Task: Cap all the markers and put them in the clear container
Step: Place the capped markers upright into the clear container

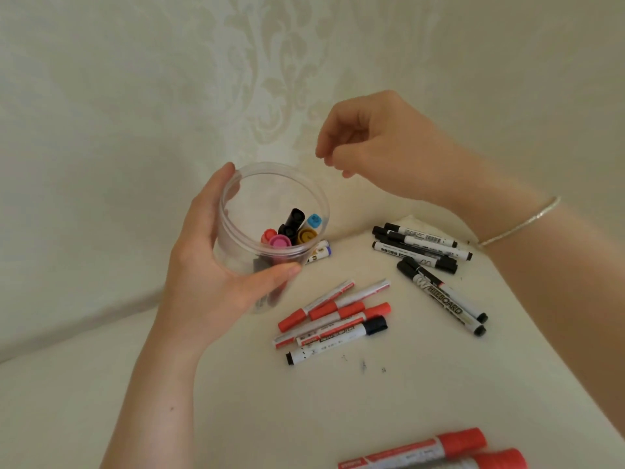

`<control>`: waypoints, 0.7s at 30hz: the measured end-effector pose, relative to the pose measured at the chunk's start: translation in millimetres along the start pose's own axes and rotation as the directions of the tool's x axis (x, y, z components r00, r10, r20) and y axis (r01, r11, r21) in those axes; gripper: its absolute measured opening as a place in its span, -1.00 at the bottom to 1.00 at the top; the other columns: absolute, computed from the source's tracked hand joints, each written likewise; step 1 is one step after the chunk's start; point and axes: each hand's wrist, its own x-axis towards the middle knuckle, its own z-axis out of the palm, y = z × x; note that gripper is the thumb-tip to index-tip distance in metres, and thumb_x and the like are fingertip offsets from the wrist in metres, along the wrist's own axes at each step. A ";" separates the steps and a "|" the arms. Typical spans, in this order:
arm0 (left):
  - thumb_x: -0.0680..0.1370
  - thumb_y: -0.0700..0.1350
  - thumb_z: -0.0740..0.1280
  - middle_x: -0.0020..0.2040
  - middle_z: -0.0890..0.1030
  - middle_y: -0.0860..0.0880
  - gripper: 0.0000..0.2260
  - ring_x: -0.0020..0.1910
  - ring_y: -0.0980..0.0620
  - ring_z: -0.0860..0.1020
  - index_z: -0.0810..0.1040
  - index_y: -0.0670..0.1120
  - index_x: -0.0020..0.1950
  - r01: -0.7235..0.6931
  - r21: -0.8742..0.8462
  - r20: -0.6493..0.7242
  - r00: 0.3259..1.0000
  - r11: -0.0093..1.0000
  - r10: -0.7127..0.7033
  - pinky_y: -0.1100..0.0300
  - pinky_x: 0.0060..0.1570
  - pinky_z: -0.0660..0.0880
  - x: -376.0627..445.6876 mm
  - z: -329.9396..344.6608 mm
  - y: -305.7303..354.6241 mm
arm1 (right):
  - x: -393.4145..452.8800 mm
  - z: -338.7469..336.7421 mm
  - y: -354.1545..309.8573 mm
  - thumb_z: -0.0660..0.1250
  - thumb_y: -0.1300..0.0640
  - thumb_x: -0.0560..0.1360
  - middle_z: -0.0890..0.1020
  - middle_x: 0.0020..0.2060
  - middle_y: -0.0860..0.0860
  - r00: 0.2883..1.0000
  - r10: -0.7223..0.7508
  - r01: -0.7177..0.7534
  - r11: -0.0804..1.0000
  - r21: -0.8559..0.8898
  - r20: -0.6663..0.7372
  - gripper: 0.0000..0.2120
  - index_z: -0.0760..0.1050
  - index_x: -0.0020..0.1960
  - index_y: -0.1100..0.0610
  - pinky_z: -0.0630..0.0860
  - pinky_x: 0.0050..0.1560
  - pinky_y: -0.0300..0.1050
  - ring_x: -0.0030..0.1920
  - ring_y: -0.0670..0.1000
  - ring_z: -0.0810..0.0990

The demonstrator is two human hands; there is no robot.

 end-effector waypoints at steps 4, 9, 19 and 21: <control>0.14 0.05 0.58 0.39 0.42 0.16 -0.04 0.41 0.18 0.35 0.25 0.10 0.49 -0.010 -0.007 0.008 1.000 1.000 0.010 0.21 0.39 0.30 -4.1 2.9 2.6 | -9.8 1.5 6.9 0.25 0.32 0.41 0.66 -0.19 0.09 0.998 0.065 -0.065 0.997 -0.035 0.013 -0.79 0.54 -0.23 0.04 0.55 -0.05 -0.05 -0.16 0.06 0.63; 0.16 0.04 0.57 0.40 0.41 0.17 -0.06 0.42 0.16 0.35 0.24 0.10 0.48 -0.038 -0.025 0.018 0.999 0.999 0.039 0.25 0.38 0.31 -9.2 7.5 8.8 | -20.9 7.7 7.6 0.24 0.33 0.39 0.66 -0.20 0.14 0.995 0.097 -0.097 0.995 -0.009 0.013 -0.76 0.55 -0.25 0.02 0.58 0.00 0.07 -0.14 0.12 0.63; 0.20 0.01 0.56 0.41 0.37 0.17 -0.07 0.45 0.10 0.32 0.21 0.00 0.50 -0.096 -0.025 -0.014 0.995 0.995 0.095 0.02 0.42 0.29 -28.7 6.8 22.5 | -76.2 -0.7 4.5 0.26 0.07 0.50 0.54 -0.02 0.00 0.905 0.374 -0.255 0.859 -0.444 0.203 -0.79 0.35 0.11 0.04 0.46 -0.10 -0.06 -0.07 0.08 0.53; 0.20 0.00 0.56 0.42 0.36 0.15 -0.07 0.45 0.11 0.32 0.21 0.00 0.50 -0.099 -0.025 -0.022 0.995 0.995 0.098 0.02 0.42 0.28 -33.4 5.4 23.9 | -107.7 2.1 -3.2 0.31 -0.23 0.44 0.43 0.20 -0.05 0.718 0.547 -0.175 0.740 -0.650 0.429 -0.39 0.17 0.35 -0.02 0.44 0.08 -0.05 0.08 0.03 0.48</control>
